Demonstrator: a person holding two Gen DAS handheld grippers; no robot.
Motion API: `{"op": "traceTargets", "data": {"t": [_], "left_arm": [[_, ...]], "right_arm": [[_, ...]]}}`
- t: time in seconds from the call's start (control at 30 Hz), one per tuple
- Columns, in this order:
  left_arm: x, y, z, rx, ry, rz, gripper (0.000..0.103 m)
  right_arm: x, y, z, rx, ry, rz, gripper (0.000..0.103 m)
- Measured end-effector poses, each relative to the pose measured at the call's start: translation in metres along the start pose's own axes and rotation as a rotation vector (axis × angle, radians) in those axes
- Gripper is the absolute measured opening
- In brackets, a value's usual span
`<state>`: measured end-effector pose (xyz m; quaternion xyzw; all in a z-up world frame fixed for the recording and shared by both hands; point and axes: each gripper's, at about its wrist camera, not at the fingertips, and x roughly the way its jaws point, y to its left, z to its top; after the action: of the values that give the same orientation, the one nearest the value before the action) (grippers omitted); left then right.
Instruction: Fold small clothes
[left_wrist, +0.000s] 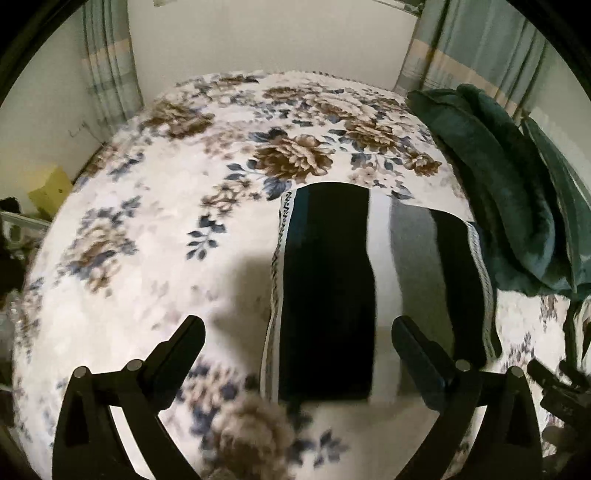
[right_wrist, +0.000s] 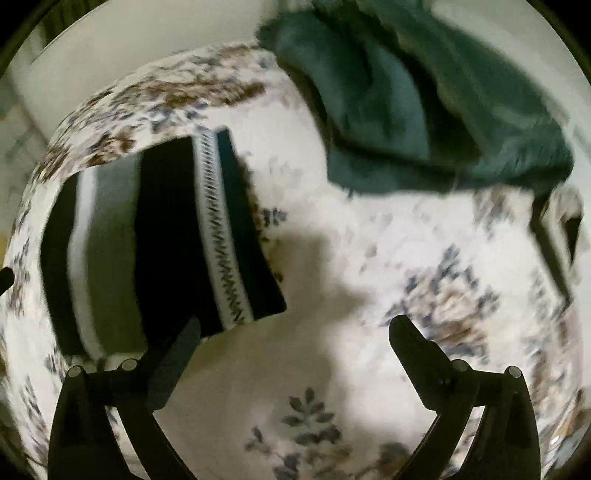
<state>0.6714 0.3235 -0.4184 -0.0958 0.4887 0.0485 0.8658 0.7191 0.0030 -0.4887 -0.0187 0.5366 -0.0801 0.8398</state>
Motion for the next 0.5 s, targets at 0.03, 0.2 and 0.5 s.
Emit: {"op": "traceTargets", "data": {"t": [0.03, 0.2, 0.5], "left_arm": [[-0.012, -0.004, -0.003, 0.004, -0.006, -0.005, 0.103], [-0.09, -0.017, -0.019, 0.024, -0.053, 0.001, 0.103], [-0.254, -0.034, -0.053, 0.042, -0.161, 0.016, 0.103]], "right_arm": [[-0.019, 0.0, -0.004, -0.01, -0.023, -0.01, 0.103], [-0.114, -0.005, -0.02, -0.044, -0.099, 0.001, 0.103], [-0.308, -0.022, -0.064, -0.085, -0.248, 0.021, 0.103]]}}
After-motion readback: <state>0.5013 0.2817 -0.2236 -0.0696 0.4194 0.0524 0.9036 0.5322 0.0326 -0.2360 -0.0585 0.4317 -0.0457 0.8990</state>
